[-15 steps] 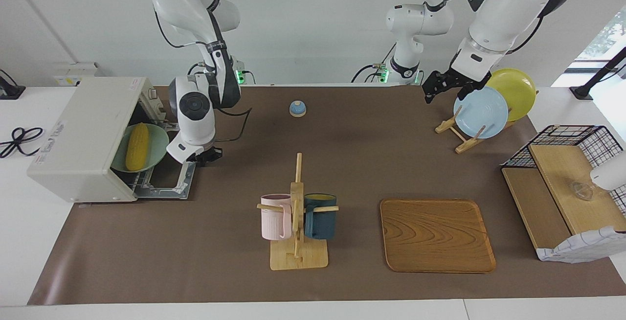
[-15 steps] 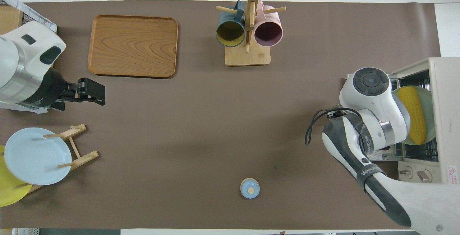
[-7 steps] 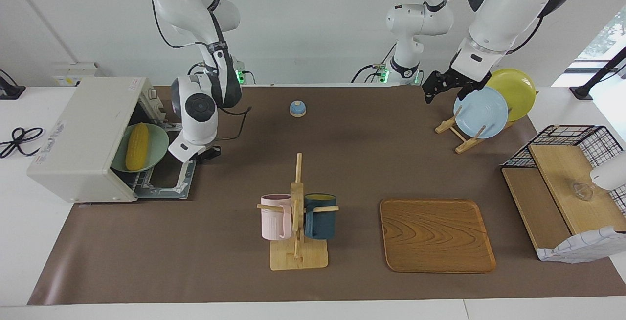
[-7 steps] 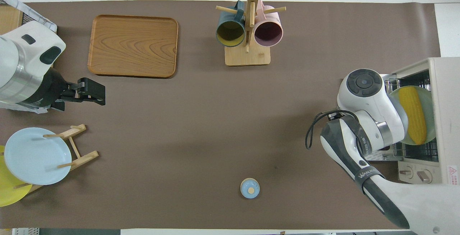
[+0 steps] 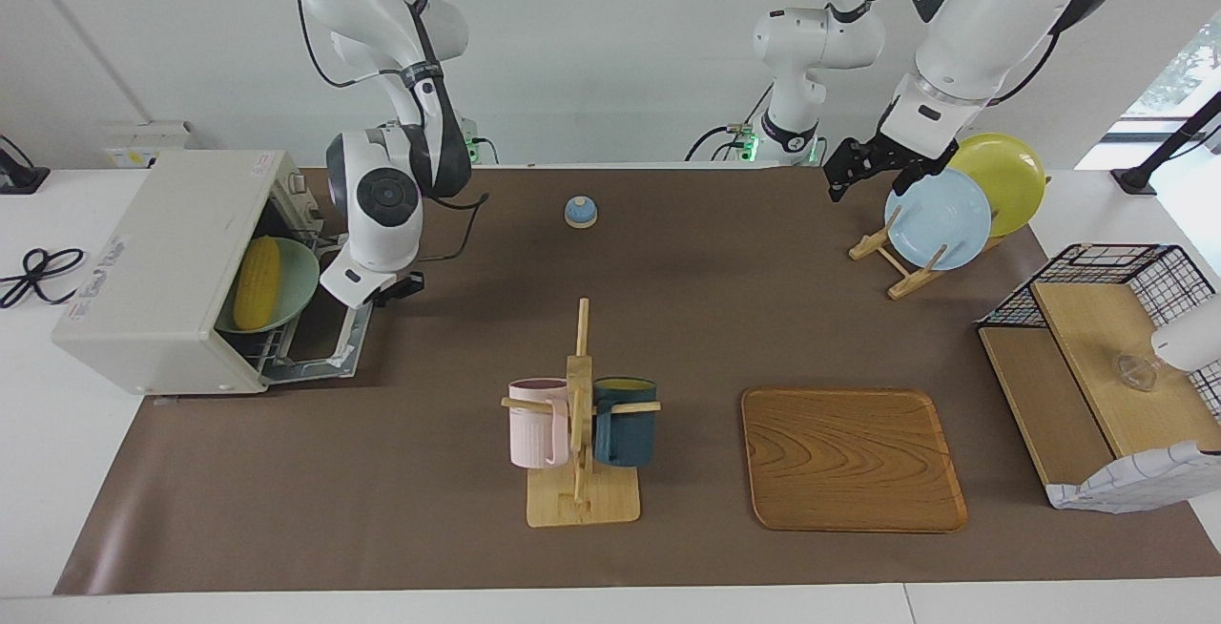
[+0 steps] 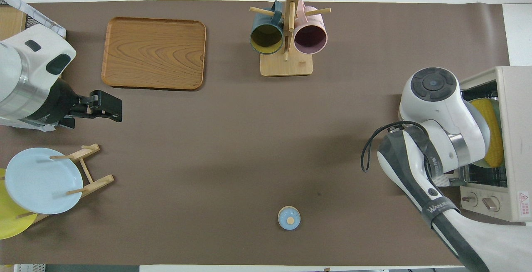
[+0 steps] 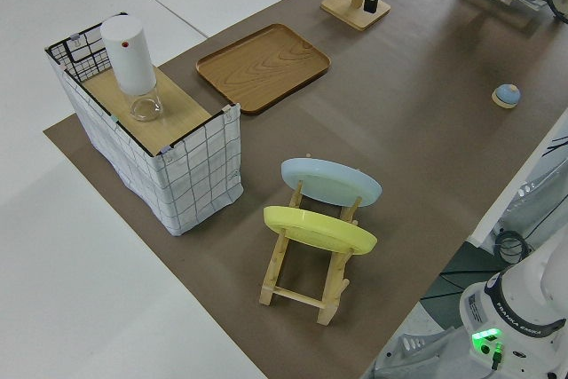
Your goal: Put corn in oven
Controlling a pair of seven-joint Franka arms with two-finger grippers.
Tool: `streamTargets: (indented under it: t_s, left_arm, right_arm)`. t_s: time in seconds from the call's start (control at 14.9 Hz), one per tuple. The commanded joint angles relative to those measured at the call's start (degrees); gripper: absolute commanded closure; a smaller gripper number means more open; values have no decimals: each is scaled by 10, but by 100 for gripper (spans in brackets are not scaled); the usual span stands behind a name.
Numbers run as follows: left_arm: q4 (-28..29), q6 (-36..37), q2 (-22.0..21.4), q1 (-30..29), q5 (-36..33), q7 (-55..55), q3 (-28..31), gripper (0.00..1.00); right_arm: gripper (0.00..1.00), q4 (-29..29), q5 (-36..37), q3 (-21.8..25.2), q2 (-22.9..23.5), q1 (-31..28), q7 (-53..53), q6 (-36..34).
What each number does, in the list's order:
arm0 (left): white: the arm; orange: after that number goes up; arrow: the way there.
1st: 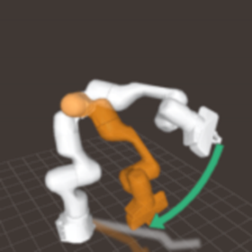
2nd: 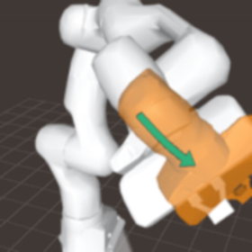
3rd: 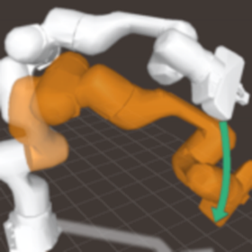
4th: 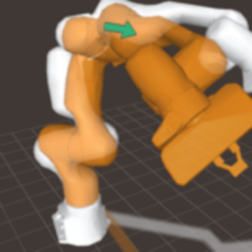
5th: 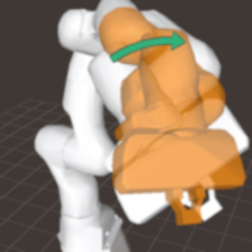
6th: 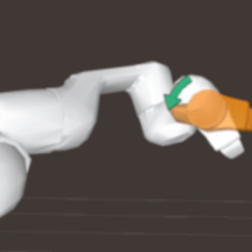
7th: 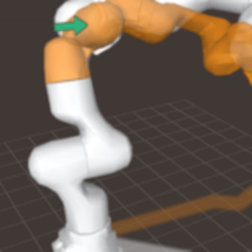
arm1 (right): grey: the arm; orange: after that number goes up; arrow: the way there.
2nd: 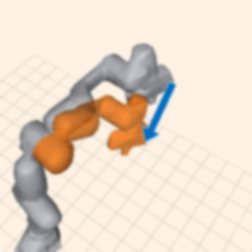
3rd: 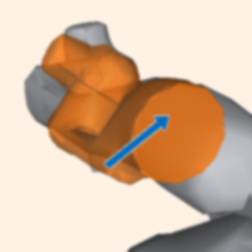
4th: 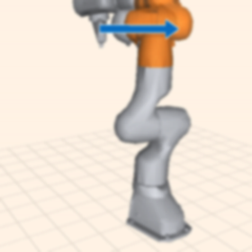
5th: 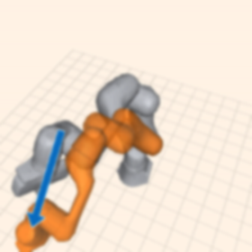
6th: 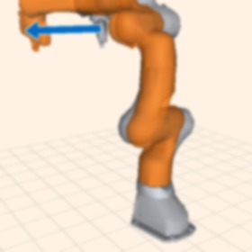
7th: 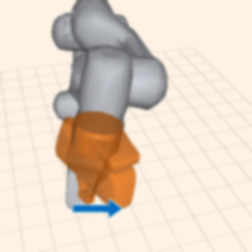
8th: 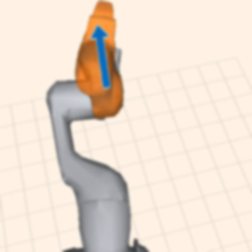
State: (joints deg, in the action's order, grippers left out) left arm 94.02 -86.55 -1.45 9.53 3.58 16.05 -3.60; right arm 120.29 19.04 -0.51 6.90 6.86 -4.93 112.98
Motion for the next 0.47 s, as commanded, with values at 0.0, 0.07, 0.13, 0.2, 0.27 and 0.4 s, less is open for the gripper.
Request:
streamTargets:
  t_s: [0.0,0.07,0.13,0.2,0.27,0.4]
  left_arm:
    - [7,0,-11,-1,6,1,0,0]
    - [7,0,-10,0,6,0,0,0]
    - [7,0,-10,0,6,1,0,0]
    - [7,0,-10,0,6,1,0,0]
    - [7,0,-10,0,6,1,0,0]
    - [7,0,-11,0,6,1,0,0]
  right_arm:
    - [100,-1,31,9,-39,-69,86,-7]
    - [100,-1,24,10,-50,-80,98,-12]
    - [100,-5,8,10,-58,-88,112,-17]
    - [100,-10,-5,12,-63,-89,127,-23]
    - [100,-16,-6,13,-65,-91,136,-33]
    - [100,-23,-7,14,-66,-105,149,-43]
